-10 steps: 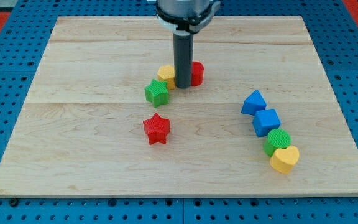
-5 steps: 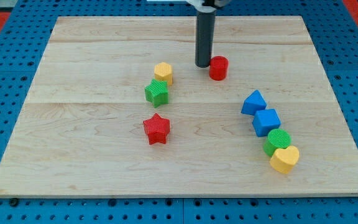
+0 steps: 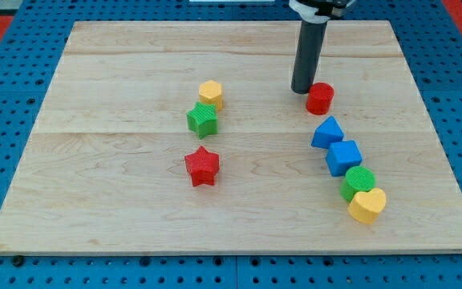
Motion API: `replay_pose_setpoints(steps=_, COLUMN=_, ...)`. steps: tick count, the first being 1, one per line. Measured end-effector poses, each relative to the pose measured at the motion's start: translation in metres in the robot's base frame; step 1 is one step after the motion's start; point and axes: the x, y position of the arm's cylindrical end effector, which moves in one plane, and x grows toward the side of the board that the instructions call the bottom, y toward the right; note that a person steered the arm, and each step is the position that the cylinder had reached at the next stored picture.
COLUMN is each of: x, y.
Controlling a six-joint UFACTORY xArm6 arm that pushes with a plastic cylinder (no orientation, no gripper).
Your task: Move the red circle above the blue triangle
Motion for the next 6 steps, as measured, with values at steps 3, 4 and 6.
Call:
replay_pose_setpoints(steps=3, x=-0.009, y=0.024)
replay_pose_setpoints(steps=4, x=-0.009, y=0.035)
replay_pose_setpoints(steps=6, x=0.010, y=0.035)
